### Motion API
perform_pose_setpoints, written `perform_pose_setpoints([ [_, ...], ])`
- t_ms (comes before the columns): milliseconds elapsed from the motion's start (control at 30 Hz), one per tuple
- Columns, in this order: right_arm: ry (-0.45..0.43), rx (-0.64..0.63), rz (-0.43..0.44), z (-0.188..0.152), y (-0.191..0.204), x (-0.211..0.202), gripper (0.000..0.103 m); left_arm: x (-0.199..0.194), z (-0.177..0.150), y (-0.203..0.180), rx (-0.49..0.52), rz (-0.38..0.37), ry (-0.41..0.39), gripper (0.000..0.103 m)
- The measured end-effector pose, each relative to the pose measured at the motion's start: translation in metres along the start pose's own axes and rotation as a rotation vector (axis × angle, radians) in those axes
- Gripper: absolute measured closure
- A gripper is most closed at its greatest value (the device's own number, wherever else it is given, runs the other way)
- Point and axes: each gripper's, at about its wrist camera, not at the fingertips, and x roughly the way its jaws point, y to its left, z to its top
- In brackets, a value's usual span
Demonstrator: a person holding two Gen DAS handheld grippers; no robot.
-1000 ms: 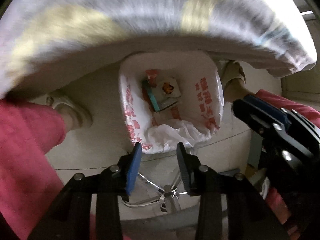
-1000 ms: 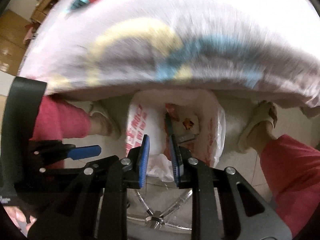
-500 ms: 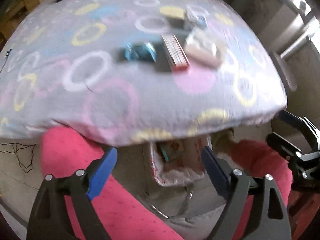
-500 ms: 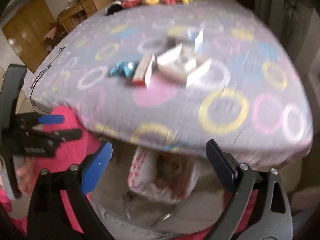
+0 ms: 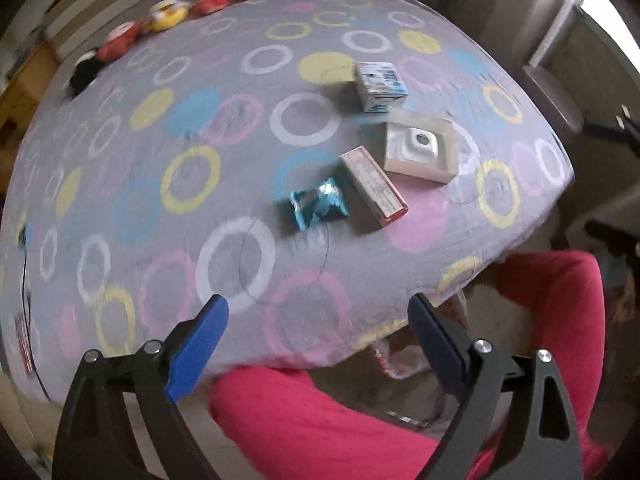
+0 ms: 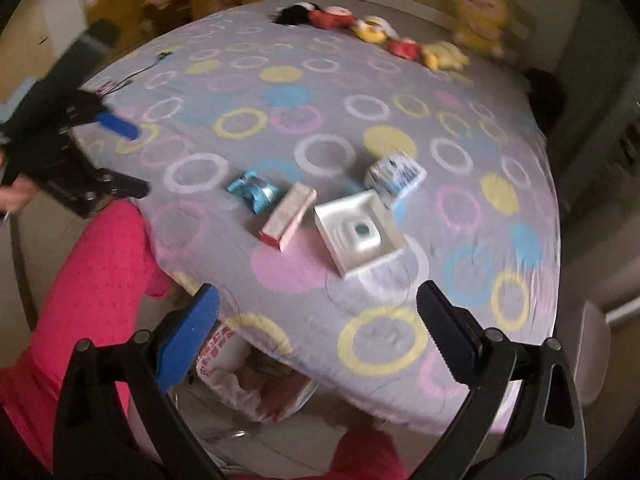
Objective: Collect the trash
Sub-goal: 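Move both open tools back up over the remaining items on the bed, then grasp the blue snack wrapper with the left gripper while the right gripper grasps the white tray rim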
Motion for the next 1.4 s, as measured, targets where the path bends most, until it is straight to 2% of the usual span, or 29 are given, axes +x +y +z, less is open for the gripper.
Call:
perform_pose_setpoints([
  [200,0.006,-0.087,0.051,0.035,-0.016,0.006,0.007,0.013,0.027,0.010,0.168,-0.023,0.017,0.014],
  [233,0.011,-0.097,0.081,0.041,-0.020,0.008,0.007,0.018,0.031,0.011,0.194,-0.027,0.024,0.014],
  [333,0.011,-0.135,0.098,0.053,-0.025,0.015,0.007,0.035,0.043,0.009,0.276,-0.040,0.053,0.014],
  [500,0.059,-0.172,0.146,0.061,-0.035,0.039,0.007,0.064,0.055,-0.005,0.416,-0.061,0.093,0.014],
  [667,0.125,-0.172,0.182,0.058,-0.042,0.081,0.007,0.093,0.062,-0.014,0.512,-0.083,0.127,0.014],
  [833,0.200,-0.180,0.237,0.048,-0.042,0.121,0.012,0.122,0.073,-0.013,0.523,-0.102,0.144,0.014],
  [900,0.233,-0.187,0.258,0.043,-0.040,0.135,0.022,0.133,0.078,-0.011,0.519,-0.107,0.154,0.014],
  [967,0.268,-0.196,0.279,0.039,-0.038,0.150,0.028,0.141,0.081,-0.009,0.518,-0.112,0.160,0.014],
  [1333,0.364,-0.177,0.323,0.024,-0.045,0.203,0.028,0.176,0.078,-0.005,0.571,-0.155,0.213,0.014],
  [1400,0.347,-0.188,0.325,0.024,-0.045,0.203,0.028,0.182,0.078,-0.005,0.565,-0.161,0.222,0.014],
])
